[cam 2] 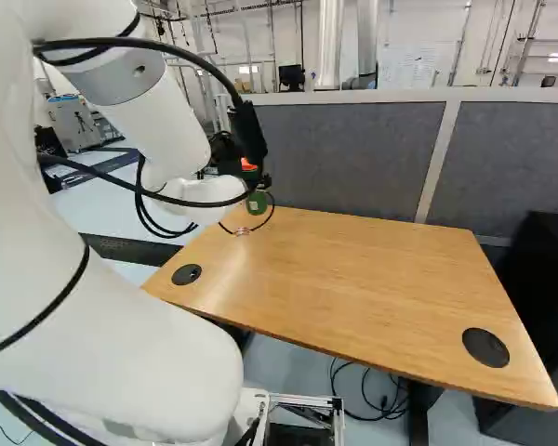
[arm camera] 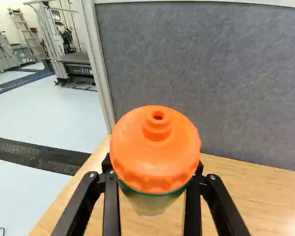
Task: Pick up the green bottle from the table
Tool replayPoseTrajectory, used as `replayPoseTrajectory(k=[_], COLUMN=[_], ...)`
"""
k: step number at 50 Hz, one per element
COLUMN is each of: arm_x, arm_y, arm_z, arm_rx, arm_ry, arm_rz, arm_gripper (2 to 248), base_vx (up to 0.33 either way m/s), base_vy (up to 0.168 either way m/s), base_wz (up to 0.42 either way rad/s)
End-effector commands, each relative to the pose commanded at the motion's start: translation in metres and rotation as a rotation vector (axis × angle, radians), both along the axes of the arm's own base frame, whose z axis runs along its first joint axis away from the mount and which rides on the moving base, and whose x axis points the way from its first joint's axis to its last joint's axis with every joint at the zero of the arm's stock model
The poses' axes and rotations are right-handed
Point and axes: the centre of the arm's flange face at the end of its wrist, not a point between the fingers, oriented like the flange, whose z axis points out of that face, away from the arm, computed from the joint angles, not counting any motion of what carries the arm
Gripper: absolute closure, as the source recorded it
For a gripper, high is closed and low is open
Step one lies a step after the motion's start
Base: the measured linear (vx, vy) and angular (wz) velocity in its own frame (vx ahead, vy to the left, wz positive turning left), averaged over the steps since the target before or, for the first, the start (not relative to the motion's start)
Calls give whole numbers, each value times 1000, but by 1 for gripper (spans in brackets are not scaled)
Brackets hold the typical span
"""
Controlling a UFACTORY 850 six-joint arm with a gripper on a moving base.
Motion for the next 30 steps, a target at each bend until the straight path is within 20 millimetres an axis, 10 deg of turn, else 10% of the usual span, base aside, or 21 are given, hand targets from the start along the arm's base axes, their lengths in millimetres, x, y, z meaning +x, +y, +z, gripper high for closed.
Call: replayPoseTrajectory(k=[30], arm_x=[-37], arm_y=[-4], arm_z=[-32], arm_rx=[-1], arm_ry=[26], arm_rz=[-10], arm_gripper=[134], base_vx=[0], base_vy=[0], base_wz=[0])
